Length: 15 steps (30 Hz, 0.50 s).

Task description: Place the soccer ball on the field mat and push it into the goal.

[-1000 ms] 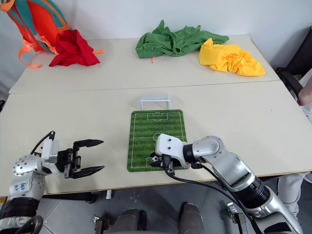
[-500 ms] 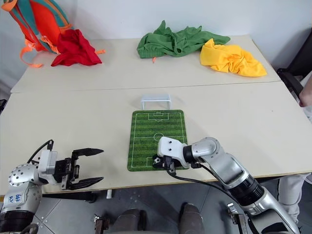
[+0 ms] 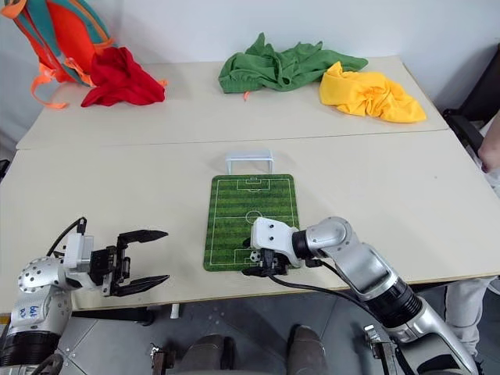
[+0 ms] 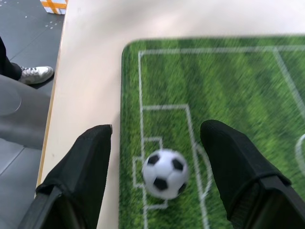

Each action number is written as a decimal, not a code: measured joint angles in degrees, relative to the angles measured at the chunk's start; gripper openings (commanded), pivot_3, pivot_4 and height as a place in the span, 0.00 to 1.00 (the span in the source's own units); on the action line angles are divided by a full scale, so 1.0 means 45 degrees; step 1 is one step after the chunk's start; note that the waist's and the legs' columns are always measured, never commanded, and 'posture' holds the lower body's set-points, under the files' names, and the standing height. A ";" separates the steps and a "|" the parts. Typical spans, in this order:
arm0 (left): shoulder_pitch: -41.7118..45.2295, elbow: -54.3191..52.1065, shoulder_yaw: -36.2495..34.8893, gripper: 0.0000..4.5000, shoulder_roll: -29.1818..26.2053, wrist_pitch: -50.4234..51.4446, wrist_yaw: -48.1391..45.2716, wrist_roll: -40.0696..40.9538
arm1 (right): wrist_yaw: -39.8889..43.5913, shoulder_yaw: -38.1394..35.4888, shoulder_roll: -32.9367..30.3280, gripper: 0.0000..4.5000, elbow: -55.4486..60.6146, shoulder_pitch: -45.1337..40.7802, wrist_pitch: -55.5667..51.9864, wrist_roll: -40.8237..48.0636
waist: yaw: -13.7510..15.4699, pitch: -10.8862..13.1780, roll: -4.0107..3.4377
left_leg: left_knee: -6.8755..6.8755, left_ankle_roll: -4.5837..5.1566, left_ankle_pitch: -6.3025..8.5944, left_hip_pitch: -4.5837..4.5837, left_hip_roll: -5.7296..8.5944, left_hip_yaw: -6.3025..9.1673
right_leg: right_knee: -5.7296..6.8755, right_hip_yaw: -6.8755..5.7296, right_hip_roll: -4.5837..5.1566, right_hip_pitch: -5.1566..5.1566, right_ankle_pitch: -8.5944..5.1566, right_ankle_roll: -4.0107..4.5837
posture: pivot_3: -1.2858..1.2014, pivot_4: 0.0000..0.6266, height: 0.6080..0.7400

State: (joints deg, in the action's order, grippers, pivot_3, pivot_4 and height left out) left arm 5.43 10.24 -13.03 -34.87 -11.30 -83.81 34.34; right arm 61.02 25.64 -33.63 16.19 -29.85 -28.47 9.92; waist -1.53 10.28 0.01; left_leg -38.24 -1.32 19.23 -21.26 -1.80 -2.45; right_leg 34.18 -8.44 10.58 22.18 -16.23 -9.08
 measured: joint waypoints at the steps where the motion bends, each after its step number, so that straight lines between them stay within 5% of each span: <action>1: 0.0099 0.0045 0.0051 1.00 0.0035 0.0000 -0.0006 -0.0013 | 0.0023 -0.0185 0.0000 0.71 0.0221 -0.0176 -0.0167 0.0162 | 0.0001 0.0000 0.0000 | 0.0000 0.0000 0.0000 -0.0001 0.0000 0.0000 | 0.0000 0.0000 0.0000 0.0001 0.0000 0.0000 | 0.52 0.24 1.00; 5: 0.0313 0.0406 0.0141 1.00 0.0079 -0.0002 -0.0071 -0.0041 | 0.0051 -0.1038 -0.0058 0.57 0.1106 -0.0387 -0.0578 0.0772 | 0.0003 0.0000 0.0001 | 0.0007 0.0000 0.0000 0.0000 0.0000 0.0001 | -0.0002 0.0000 0.0000 0.0002 0.0000 0.0000 | 0.52 0.24 1.00; 12: 0.0504 0.0637 0.0158 1.00 0.0102 -0.0009 -0.0463 -0.0040 | 0.0681 -0.1464 -0.1293 0.04 0.1847 0.1199 -0.0353 0.1319 | 0.0062 -0.0004 0.0007 | 0.0004 0.0004 0.0005 -0.0003 0.0001 -0.0002 | -0.0010 -0.0001 0.0000 -0.0003 0.0000 0.0000 | 0.52 0.24 1.00; 15: 0.0573 0.0818 0.0159 1.00 0.0103 -0.0009 -0.0466 -0.0040 | 0.0901 -0.1451 -0.1469 0.01 0.1845 0.1512 0.0116 0.1264 | 0.0008 -0.0004 0.0008 | 0.0000 0.0004 0.0004 0.0001 0.0000 -0.0002 | -0.0005 0.0000 0.0000 -0.0003 0.0000 0.0000 | 0.52 0.24 1.00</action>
State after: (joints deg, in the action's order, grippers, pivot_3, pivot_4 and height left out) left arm 8.01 13.92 -12.31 -34.40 -11.34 -85.90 34.17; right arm 65.07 19.11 -40.23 24.49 -23.05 -27.95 15.61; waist -1.50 10.27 0.04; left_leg -38.24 -1.30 19.25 -21.26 -1.80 -2.46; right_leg 34.16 -8.44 10.58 22.17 -16.23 -9.08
